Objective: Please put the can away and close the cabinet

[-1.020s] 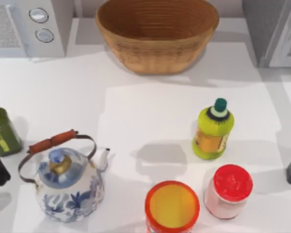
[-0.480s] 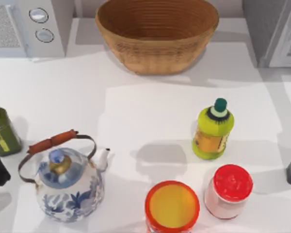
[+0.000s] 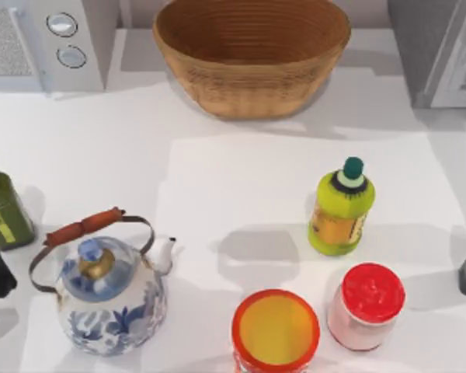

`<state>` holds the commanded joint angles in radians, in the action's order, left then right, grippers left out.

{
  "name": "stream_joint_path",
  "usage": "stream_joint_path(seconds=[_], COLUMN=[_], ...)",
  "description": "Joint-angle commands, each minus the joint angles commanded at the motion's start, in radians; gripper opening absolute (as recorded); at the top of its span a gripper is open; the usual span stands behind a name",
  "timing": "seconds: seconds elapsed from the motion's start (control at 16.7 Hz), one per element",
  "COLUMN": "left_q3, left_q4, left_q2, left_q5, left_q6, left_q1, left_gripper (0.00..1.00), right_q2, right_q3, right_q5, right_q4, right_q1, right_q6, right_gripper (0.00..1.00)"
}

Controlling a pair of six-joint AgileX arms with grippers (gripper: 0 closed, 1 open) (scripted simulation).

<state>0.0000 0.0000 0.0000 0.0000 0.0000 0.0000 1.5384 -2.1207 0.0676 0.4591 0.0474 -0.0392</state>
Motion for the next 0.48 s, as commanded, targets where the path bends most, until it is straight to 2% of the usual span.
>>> stream_joint_path(seconds=[0.48], left_q3=[0.0], left_q4=[0.0], left_q2=[0.0], left_q5=[0.0], left_q6=[0.0], left_q1=[0.0], left_gripper=[1.0], right_q2=[-0.799], right_q3=[1.066], right_q5=[-0.054], right_q4=[-0.28], right_q1=[-0.044], right_q6=[-0.031], right_gripper=[1.0])
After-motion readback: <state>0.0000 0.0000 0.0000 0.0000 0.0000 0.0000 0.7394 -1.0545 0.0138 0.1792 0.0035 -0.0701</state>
